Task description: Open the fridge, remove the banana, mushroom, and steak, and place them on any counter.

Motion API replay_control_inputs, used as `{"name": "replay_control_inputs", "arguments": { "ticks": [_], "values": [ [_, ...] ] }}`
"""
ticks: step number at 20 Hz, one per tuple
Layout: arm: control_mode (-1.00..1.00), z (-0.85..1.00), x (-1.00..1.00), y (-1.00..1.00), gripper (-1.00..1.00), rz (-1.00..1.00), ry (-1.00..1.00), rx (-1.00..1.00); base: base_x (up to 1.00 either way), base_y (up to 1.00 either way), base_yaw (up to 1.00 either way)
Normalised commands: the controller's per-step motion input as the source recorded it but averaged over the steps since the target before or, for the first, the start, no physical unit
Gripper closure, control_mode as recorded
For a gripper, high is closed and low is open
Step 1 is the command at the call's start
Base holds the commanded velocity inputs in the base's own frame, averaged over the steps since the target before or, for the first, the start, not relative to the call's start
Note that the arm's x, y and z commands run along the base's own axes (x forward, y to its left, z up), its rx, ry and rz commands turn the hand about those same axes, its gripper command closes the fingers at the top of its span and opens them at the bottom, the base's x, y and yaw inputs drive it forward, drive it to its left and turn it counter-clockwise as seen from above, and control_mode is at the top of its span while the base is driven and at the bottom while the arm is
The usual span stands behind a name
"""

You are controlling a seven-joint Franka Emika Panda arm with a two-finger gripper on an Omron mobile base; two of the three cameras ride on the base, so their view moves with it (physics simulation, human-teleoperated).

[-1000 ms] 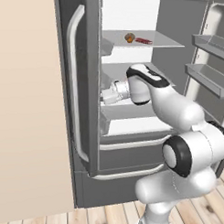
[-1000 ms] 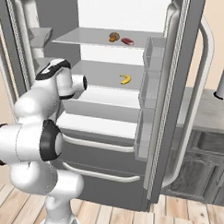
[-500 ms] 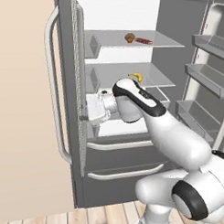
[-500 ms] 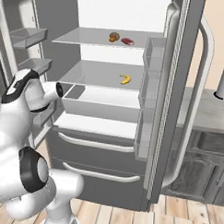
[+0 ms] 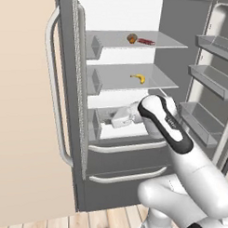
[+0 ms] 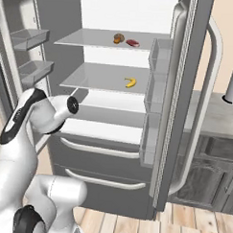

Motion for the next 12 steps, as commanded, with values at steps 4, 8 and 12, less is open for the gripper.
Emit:
{"name": "replay_control_inputs", "arguments": {
  "ticks": [4,8,12],
  "values": [
    [-1.0,0.11,0.02,-1.0,-1.0,-0.53,0.44,-0.18,0.0,0.0,0.0],
    [-1.0,0.0,0.09,-0.86,-1.0,-0.52,0.3,-0.27,0.0,0.0,0.0],
    [-1.0,-0.14,0.39,-0.69,-1.0,-0.21,0.0,-0.12,0.0,0.0,0.0]
  ]
}}
